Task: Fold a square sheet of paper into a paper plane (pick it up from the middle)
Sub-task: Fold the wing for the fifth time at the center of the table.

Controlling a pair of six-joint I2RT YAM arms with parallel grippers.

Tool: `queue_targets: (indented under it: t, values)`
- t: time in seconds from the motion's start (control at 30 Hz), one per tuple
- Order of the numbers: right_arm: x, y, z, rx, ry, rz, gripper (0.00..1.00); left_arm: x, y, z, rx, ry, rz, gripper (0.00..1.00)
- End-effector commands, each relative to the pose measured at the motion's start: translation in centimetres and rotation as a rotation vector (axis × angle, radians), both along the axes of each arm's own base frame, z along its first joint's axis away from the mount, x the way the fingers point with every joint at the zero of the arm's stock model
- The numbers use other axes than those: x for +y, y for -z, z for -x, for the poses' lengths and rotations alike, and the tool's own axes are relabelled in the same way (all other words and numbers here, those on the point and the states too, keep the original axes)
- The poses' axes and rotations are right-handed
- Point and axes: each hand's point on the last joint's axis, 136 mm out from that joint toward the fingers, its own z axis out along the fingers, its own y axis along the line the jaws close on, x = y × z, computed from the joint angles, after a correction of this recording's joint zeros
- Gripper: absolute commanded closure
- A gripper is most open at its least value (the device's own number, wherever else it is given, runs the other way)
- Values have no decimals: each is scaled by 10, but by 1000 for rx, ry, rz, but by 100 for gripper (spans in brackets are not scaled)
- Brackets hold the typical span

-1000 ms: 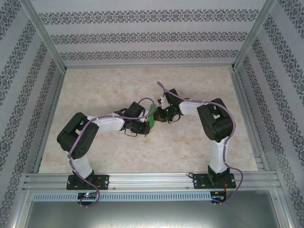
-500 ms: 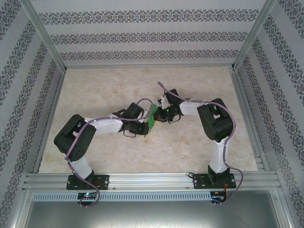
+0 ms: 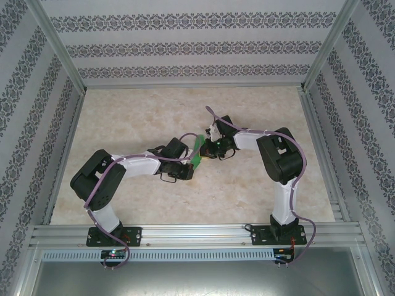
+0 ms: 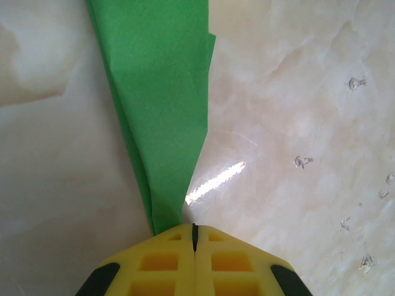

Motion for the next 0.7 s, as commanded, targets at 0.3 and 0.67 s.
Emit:
queue_targets:
  t: [0.3, 0.67]
  values:
    - [-44, 57, 21, 111, 58, 197, 99, 7, -51, -11, -82, -40, 22, 94]
    - [-40, 57, 21, 114, 51, 192, 99, -8, -34, -43, -108, -56, 34, 94]
